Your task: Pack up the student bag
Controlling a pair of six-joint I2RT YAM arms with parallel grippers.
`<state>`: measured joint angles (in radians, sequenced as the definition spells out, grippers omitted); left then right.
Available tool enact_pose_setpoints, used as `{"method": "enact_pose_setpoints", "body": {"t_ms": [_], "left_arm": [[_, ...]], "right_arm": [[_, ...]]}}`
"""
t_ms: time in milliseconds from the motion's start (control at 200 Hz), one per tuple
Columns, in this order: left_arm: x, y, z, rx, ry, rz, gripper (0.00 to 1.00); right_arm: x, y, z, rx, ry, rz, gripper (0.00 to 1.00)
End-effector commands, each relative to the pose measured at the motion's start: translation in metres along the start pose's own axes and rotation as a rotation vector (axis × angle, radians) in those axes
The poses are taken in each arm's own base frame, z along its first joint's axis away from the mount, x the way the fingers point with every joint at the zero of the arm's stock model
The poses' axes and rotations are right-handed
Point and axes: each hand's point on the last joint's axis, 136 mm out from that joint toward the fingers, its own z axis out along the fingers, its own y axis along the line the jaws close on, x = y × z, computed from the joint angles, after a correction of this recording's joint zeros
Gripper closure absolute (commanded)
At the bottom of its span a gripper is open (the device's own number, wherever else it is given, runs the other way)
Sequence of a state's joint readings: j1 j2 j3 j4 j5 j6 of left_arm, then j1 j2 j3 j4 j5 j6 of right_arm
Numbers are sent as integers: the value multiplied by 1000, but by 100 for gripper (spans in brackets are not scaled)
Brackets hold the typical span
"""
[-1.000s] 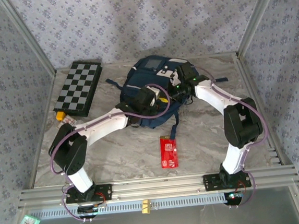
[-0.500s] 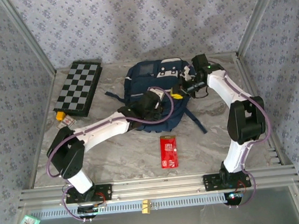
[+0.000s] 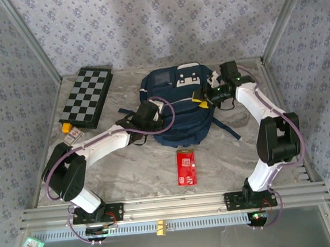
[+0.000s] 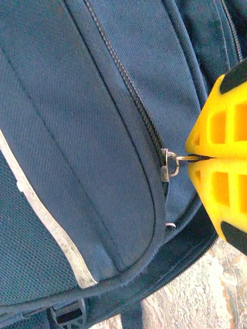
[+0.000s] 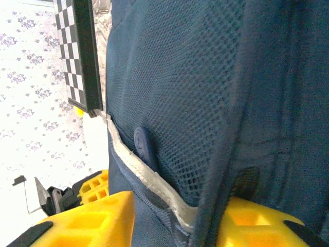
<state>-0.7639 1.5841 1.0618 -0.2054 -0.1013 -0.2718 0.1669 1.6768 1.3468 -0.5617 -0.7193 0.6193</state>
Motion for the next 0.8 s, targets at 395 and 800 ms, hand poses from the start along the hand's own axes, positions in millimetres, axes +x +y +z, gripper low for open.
{"method": "enact_pose_setpoints", "body": {"t_ms": [395, 800], "left_arm": [[-14, -16, 0, 29, -35, 12, 100], [0, -54, -11, 60, -16, 56, 100]], "right_arm": [[-5, 39, 45, -36, -339, 147, 58], [-1, 40, 29, -50, -155, -20, 100]]}}
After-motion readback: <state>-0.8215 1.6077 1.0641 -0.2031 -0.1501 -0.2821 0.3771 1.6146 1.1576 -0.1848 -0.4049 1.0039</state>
